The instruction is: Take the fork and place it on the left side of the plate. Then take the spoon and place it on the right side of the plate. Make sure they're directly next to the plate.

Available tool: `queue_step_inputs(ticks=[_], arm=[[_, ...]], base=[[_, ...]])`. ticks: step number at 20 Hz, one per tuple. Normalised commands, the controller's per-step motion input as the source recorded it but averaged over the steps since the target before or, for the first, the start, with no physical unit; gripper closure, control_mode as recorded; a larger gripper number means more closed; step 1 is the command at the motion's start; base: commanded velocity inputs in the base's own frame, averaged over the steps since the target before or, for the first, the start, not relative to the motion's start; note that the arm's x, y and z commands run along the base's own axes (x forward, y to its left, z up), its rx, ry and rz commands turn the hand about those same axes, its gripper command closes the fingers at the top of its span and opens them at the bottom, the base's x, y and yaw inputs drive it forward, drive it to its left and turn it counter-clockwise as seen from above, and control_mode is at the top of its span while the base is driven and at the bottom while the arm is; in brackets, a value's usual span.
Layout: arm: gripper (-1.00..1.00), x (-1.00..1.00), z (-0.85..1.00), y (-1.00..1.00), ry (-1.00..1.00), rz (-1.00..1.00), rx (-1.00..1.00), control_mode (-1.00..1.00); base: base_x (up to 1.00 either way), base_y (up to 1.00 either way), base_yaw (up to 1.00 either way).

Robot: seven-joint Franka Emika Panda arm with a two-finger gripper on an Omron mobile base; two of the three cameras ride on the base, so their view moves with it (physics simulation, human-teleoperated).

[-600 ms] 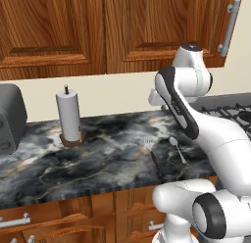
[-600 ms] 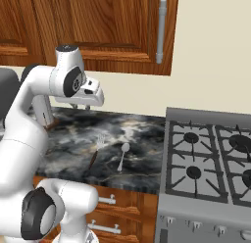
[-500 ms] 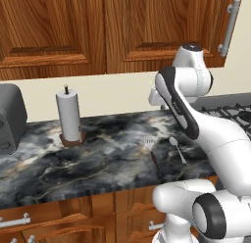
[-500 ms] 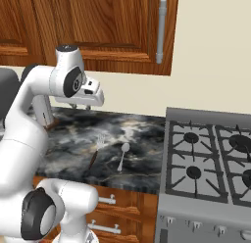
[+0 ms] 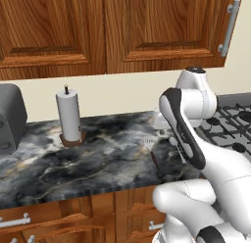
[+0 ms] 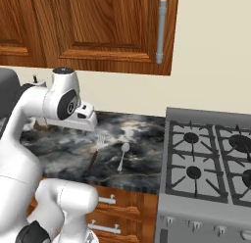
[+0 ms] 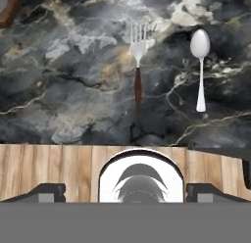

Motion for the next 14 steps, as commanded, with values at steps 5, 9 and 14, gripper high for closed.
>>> queue_step_inputs(ticks=[5, 9, 14], arm=[[-1.0, 0.02, -1.0, 0.28, 0.14, -0.03, -0.04, -1.0], [-1.0, 0.84, -0.99, -0.25, 0.01, 0.0, -0.04, -1.0], [-1.0, 1.0, -0.6, -0.46, 0.0, 0.04, -0.01, -1.0]], base=[[0.0, 0.0, 0.0], [0.0, 0.0, 0.0], [0.0, 0.0, 0.0]])
